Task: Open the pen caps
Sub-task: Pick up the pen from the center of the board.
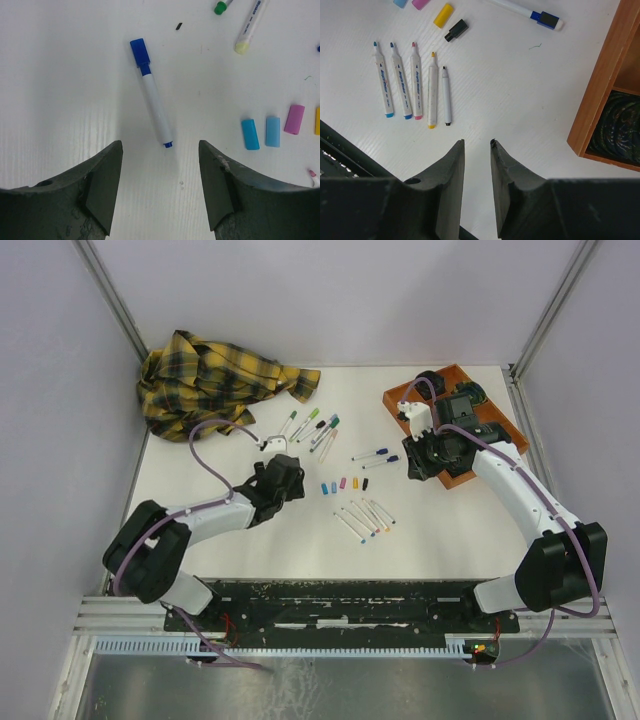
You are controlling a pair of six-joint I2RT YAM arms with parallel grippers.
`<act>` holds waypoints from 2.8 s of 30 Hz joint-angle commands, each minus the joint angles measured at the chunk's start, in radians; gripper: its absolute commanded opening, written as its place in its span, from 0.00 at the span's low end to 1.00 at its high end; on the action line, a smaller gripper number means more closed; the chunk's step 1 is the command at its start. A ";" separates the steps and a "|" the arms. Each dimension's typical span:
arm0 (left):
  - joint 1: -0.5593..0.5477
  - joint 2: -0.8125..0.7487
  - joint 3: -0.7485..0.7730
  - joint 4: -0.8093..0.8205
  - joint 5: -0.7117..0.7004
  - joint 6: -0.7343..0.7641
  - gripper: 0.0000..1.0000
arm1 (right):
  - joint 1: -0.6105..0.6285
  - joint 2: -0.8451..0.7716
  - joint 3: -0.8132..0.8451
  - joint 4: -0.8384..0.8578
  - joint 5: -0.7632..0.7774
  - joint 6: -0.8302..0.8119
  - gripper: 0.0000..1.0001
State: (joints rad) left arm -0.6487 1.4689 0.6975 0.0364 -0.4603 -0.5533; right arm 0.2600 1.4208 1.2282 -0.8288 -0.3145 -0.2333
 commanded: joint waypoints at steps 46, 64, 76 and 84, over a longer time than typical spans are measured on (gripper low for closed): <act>0.000 -0.217 -0.143 0.415 0.411 -0.086 0.03 | -0.004 -0.070 -0.063 0.125 -0.488 0.120 0.34; -0.293 -0.183 -0.326 1.306 0.269 -0.156 0.03 | 0.002 -0.200 -0.529 1.406 -0.790 0.943 0.49; -0.334 -0.081 -0.296 1.478 0.222 -0.104 0.03 | 0.088 -0.189 -0.548 1.536 -0.821 1.000 0.50; -0.338 -0.081 -0.291 1.488 0.232 -0.097 0.03 | 0.141 -0.189 -0.510 1.326 -0.809 0.832 0.50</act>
State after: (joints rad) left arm -0.9787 1.3857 0.3779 1.4414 -0.2092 -0.6983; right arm 0.3820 1.2491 0.6785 0.5770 -1.1206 0.7006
